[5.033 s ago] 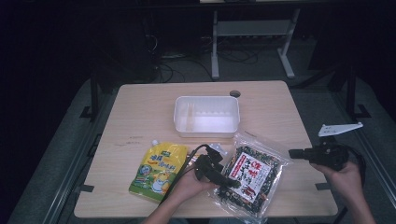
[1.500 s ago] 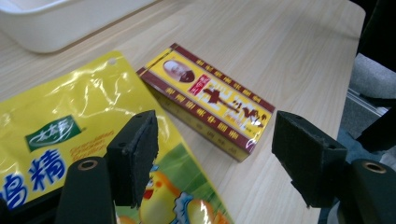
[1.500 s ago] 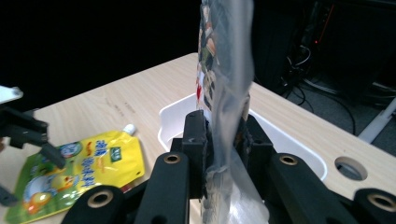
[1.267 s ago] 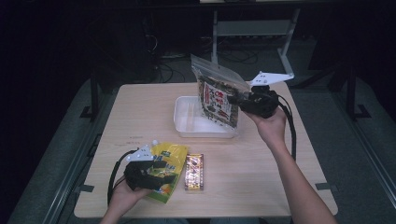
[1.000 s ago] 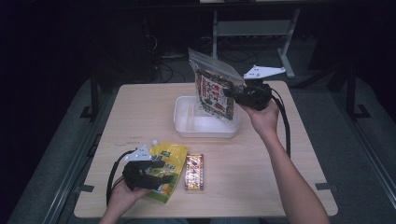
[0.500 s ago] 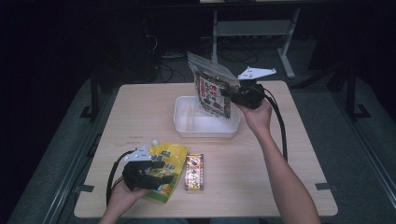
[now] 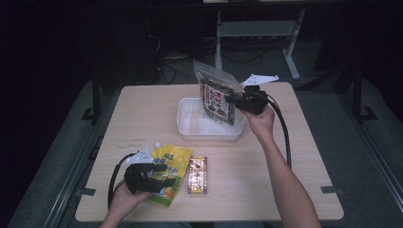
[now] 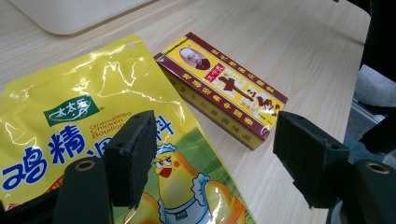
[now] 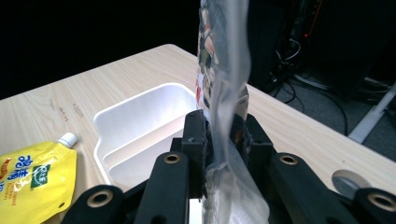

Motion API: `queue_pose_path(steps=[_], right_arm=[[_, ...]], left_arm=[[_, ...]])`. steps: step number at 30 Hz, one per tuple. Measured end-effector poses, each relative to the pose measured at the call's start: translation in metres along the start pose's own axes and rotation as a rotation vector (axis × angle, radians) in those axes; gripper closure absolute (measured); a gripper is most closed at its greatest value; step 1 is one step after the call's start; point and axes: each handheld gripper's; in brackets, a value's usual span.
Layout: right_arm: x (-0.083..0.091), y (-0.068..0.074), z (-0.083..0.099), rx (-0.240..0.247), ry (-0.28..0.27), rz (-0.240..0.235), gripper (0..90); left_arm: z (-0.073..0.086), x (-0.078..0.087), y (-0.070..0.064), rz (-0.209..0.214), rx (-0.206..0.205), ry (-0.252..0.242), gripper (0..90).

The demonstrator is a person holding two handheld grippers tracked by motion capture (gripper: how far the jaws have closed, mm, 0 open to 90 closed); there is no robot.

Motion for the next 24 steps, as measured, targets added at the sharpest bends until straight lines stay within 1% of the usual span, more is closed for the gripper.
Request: queue_pose_path(steps=[2, 9, 10, 12, 13, 18, 19, 20, 22, 23, 24], right_arm=[[0.000, -0.003, 0.004, -0.021, -0.005, -0.002, 74.9], [0.001, -0.009, 0.009, -0.050, -0.009, -0.015, 74.5], [0.001, -0.011, 0.011, -0.065, -0.010, -0.018, 74.2], [0.001, -0.012, 0.011, -0.067, -0.009, -0.018, 73.9], [0.001, -0.013, 0.011, -0.076, -0.009, -0.018, 73.2], [0.001, -0.013, 0.011, -0.081, -0.004, -0.011, 71.9], [0.002, -0.013, 0.011, -0.082, -0.006, -0.004, 69.6], [0.002, -0.013, 0.011, -0.082, -0.006, -0.004, 69.6], [0.002, -0.013, 0.011, -0.090, -0.001, -0.002, 66.4], [0.003, -0.014, 0.011, -0.092, 0.002, -0.005, 63.5], [0.003, -0.014, 0.011, -0.092, 0.002, -0.005, 63.5]], left_arm=[[0.000, 0.000, 0.000, -0.001, 0.000, 0.001, 29.6], [0.000, -0.001, 0.000, 0.001, -0.002, 0.003, 29.6], [0.000, -0.001, 0.000, 0.002, -0.001, 0.004, 29.6], [0.000, -0.001, 0.000, 0.001, -0.005, 0.006, 29.6], [0.000, -0.001, 0.000, 0.001, -0.006, 0.005, 29.6], [0.000, -0.001, 0.000, 0.001, -0.003, 0.003, 29.6], [0.000, 0.000, 0.000, 0.000, -0.002, 0.002, 29.6], [0.000, 0.000, 0.000, 0.000, -0.003, 0.002, 29.6], [0.000, 0.000, 0.000, 0.000, -0.003, 0.002, 29.5], [0.000, 0.000, 0.000, 0.001, -0.004, 0.002, 29.5], [0.000, 0.000, 0.000, 0.001, -0.004, 0.002, 29.4]])
Point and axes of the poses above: each handheld gripper's, and its own axes: x roughly backward along the jaws, z roughly out of its underside, y roughly to its left, and after that the axes turned 8 degrees about x, right-handed
